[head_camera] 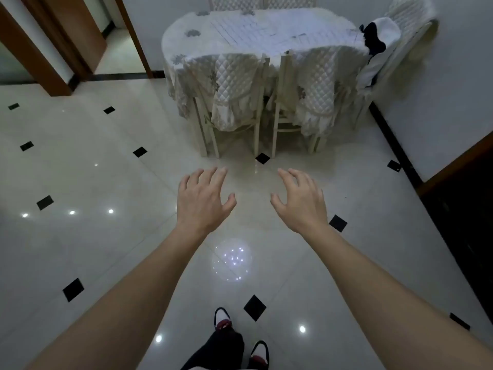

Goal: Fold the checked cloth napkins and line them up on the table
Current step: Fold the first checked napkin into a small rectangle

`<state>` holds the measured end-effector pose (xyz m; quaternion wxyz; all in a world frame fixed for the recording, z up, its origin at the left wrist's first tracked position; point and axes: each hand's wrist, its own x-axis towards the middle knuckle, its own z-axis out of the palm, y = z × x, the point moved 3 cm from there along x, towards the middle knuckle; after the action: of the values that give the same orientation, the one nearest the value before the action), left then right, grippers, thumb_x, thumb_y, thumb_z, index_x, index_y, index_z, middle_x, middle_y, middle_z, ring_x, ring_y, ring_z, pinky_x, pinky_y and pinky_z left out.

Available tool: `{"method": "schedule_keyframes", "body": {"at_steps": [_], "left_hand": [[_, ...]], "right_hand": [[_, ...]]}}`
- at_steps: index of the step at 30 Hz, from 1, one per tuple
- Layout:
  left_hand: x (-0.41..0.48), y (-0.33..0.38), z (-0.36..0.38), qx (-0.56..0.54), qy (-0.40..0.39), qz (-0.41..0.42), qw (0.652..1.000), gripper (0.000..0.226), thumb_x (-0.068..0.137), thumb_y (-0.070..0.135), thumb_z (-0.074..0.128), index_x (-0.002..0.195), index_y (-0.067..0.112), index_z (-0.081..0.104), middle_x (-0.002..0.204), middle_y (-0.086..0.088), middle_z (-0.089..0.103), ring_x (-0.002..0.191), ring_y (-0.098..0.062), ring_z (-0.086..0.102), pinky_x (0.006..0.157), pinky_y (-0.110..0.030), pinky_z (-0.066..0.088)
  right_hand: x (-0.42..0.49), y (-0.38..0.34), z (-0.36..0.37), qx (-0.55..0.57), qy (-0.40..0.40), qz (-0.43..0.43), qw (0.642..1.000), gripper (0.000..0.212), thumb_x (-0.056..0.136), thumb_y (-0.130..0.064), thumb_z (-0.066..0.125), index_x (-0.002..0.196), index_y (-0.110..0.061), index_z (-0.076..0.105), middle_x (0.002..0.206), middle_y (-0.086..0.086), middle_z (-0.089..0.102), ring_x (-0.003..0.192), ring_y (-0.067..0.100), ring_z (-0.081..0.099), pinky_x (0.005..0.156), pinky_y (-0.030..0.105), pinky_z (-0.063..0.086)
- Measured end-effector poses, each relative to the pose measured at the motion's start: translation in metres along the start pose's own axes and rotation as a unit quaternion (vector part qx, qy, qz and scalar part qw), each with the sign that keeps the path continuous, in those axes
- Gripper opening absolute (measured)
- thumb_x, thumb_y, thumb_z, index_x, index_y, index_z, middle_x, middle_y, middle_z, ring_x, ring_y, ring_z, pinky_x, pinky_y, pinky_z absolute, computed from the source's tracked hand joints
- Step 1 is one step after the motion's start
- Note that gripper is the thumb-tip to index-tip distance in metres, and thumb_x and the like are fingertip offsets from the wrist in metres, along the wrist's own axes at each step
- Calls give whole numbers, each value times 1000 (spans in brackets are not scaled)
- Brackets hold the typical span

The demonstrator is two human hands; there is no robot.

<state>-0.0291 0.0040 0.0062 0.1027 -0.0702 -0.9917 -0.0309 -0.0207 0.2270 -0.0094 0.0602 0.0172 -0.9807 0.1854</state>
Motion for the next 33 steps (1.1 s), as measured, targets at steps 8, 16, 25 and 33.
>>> {"method": "schedule_keyframes", "body": {"at_steps": [8,16,25,33], "left_hand": [[70,-21,22,-6,12,9,1000,64,87,59,39,142,27,46,143,-1,55,129,-26,49,107,-46,38],[193,-70,47,-43,21,14,999,66,86,58,42,142,25,51,140,-2,58,127,-26,52,104,-46,41],[323,-113,61,-71,26,29,997,64,84,56,44,137,22,55,133,0,61,119,-25,55,98,-46,46],[435,-115,85,-57,25,53,997,63,88,57,47,143,25,49,139,3,57,126,-22,51,102,-43,43]], "right_hand": [[71,-5,11,-1,23,-11,1000,60,92,-45,55,147,-23,44,146,7,48,138,26,40,114,51,33],[200,-28,31,-22,9,1,1000,61,94,-47,54,149,-24,42,150,5,44,142,26,34,119,47,26],[327,-45,45,-39,22,27,999,61,94,-47,55,150,-24,41,149,5,46,141,25,37,118,48,29],[433,-26,59,-31,38,38,998,60,91,-45,59,146,-22,48,145,7,51,137,26,43,113,51,35]]}}
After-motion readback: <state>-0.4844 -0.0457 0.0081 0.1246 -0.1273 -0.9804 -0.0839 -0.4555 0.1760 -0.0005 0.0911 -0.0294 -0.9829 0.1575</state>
